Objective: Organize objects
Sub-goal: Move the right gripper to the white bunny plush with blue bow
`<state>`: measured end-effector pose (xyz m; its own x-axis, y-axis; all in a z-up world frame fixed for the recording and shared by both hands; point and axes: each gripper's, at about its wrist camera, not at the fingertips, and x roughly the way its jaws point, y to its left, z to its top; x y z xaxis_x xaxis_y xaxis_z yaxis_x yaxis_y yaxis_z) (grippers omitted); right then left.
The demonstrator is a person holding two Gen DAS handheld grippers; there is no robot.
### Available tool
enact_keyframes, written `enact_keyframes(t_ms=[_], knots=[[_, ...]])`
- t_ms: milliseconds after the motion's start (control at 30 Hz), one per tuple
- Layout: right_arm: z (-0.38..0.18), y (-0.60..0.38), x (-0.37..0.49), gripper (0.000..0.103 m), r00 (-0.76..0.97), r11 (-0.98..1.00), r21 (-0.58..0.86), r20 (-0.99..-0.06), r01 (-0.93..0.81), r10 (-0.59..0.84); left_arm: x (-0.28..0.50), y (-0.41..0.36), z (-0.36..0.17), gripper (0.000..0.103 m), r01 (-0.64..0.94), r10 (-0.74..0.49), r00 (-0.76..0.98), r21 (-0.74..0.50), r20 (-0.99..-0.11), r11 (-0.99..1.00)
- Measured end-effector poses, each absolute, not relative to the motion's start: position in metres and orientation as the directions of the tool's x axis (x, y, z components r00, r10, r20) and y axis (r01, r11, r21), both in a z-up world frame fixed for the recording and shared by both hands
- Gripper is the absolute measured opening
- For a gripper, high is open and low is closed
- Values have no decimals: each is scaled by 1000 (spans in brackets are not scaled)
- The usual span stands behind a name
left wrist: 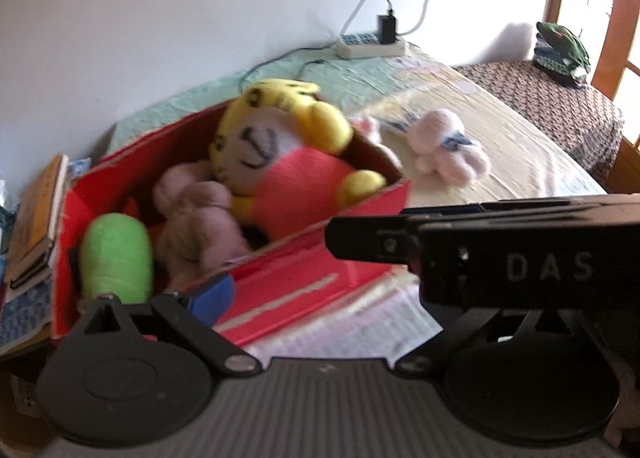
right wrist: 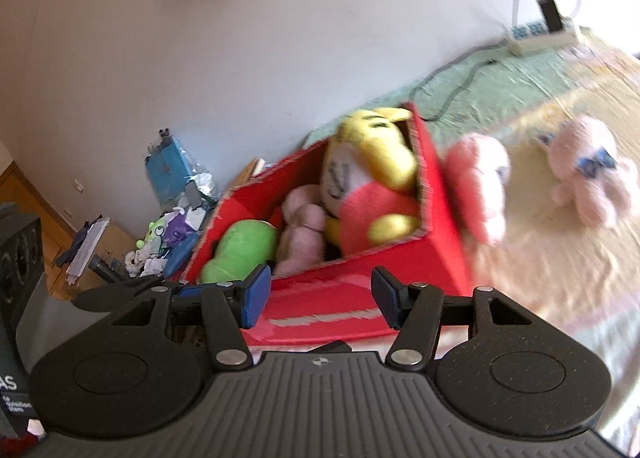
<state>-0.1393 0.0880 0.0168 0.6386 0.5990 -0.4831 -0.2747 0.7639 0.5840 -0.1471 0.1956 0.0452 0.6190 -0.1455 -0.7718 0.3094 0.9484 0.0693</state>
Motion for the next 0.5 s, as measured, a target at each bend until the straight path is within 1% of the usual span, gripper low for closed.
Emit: enact_keyframes(t_ms=[167,500], knots=[[4,57,-136,60,620,754,623,-512,-209,595,-143,169,36,99,325,-150,587,62,-796,944],[-16,8,-125,60,567,764,635,-591,-113,574,-129,127,11,99,321,-184,467,-28,-865,947]])
